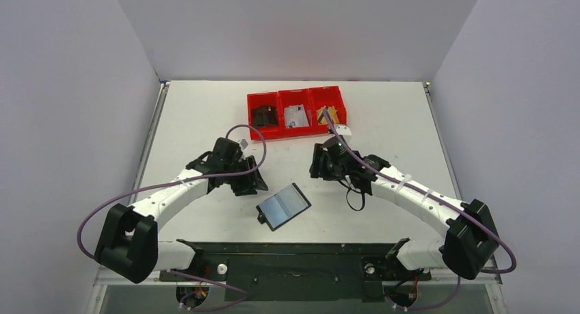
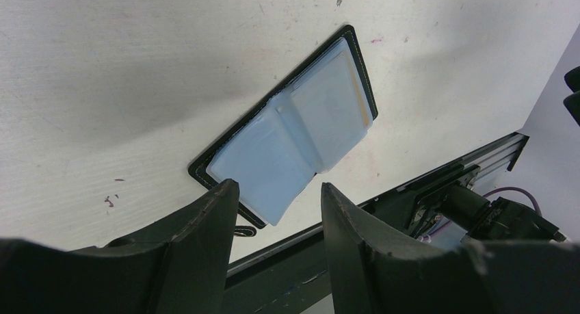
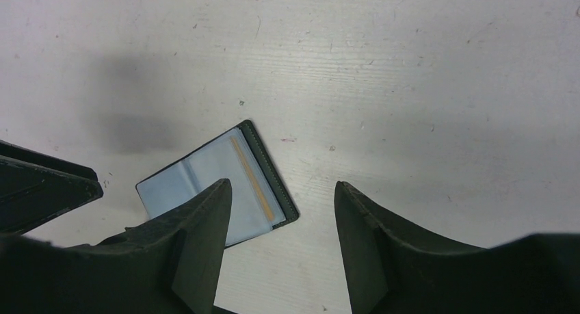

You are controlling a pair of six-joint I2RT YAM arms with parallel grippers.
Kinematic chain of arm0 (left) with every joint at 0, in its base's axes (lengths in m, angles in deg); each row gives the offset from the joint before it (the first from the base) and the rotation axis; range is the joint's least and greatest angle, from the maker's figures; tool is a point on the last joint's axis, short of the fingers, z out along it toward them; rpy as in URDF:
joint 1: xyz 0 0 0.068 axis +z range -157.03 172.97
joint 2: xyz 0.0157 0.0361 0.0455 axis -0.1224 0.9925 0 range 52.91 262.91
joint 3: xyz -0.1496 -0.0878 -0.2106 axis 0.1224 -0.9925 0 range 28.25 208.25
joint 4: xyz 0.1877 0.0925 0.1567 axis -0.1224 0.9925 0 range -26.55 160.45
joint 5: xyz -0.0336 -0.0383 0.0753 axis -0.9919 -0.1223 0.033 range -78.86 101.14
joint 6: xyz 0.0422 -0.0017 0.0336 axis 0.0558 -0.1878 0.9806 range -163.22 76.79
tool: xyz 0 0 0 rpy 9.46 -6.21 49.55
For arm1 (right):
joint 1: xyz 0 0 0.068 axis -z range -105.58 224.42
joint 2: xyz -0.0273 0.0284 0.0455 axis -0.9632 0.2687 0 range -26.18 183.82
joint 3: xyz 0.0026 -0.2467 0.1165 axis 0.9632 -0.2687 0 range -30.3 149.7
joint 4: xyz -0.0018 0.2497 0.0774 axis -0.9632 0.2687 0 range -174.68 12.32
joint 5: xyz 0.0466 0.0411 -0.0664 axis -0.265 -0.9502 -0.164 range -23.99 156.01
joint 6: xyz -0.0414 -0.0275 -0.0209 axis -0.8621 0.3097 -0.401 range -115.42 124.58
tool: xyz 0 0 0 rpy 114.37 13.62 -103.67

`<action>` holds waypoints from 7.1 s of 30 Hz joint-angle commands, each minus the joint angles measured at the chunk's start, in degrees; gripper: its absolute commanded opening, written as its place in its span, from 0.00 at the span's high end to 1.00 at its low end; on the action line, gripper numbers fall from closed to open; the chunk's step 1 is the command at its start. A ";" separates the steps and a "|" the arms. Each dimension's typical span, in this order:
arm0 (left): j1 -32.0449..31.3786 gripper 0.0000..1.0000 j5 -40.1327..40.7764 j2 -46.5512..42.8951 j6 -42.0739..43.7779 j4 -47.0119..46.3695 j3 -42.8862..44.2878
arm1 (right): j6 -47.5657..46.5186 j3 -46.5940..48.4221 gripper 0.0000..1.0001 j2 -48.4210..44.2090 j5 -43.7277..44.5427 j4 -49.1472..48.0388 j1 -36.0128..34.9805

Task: Take the credit cards out of the card holder
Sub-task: Remove the credit card from the card holder.

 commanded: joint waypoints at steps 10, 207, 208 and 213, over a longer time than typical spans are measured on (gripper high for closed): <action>-0.28 0.55 0.08 1.39 -2.78 -5.07 1.67 | 4.34 0.84 0.47 5.97 4.36 -2.86 -9.04; -9.99 1.00 8.93 14.68 -0.82 -8.53 -3.20 | 16.35 -4.59 1.00 21.13 2.34 -19.80 -20.75; -9.81 1.00 8.90 14.20 -0.75 -8.23 -3.11 | 16.26 -4.50 1.00 21.14 1.87 -20.38 -20.69; -9.13 1.00 8.70 11.49 -0.21 -5.49 -1.96 | 15.59 -3.95 1.00 20.39 0.37 -22.42 -20.55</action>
